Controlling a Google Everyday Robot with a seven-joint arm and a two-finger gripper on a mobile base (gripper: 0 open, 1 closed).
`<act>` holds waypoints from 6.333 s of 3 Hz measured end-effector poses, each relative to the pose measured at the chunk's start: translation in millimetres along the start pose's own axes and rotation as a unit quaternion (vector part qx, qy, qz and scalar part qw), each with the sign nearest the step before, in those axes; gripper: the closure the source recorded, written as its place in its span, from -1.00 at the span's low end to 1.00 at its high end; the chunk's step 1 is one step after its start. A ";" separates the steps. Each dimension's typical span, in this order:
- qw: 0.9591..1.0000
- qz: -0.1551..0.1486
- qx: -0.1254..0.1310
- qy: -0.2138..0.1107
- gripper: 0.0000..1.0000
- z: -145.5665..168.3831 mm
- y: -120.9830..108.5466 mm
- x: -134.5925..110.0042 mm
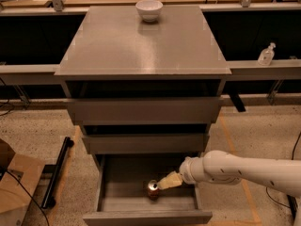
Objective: Pick coke can from bottom drawer and place on counter
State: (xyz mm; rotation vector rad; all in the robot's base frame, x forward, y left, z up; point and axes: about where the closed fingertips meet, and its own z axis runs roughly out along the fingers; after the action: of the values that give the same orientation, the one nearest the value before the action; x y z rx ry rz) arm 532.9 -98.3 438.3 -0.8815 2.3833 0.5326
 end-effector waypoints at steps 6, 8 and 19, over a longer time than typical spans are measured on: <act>0.992 0.123 0.027 0.019 -1.00 163.7 -67.3 65.1; 0.986 0.160 0.004 0.047 -1.00 224.1 -64.9 88.4; 0.995 0.027 -0.074 0.068 1.00 -31.8 1.8 -51.3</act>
Offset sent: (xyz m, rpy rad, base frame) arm 0.0411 -0.0293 -0.0906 -0.0682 0.0555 -0.2050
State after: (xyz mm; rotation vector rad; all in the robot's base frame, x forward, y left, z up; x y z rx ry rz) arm 553.6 -89.6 494.4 -0.9471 2.5220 0.6989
